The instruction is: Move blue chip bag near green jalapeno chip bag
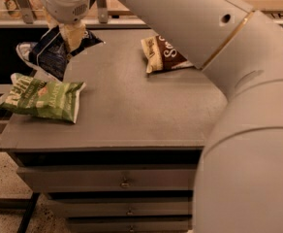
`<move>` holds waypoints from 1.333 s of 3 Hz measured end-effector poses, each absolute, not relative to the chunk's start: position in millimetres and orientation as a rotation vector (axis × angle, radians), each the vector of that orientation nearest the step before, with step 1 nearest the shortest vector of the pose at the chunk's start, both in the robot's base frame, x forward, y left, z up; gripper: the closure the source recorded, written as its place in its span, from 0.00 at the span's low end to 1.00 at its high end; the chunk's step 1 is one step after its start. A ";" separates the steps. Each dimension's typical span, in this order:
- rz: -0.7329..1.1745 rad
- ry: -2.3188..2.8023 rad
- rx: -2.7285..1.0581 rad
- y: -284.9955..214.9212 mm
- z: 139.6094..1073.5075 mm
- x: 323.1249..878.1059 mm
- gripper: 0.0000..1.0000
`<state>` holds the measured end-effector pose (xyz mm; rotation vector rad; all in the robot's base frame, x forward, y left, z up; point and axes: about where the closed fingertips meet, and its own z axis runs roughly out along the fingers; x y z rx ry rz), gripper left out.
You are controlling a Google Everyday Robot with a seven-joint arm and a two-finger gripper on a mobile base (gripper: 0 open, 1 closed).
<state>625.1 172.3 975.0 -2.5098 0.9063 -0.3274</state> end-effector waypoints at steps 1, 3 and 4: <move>-0.330 0.977 -2.481 191.1 961.5 653.5 0.83; -0.290 1.087 -2.452 202.2 941.5 668.0 0.36; -0.288 1.086 -2.454 203.4 939.4 668.4 0.13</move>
Offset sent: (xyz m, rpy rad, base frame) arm 0.0593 0.0399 -0.0499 0.0470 0.1036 -0.2247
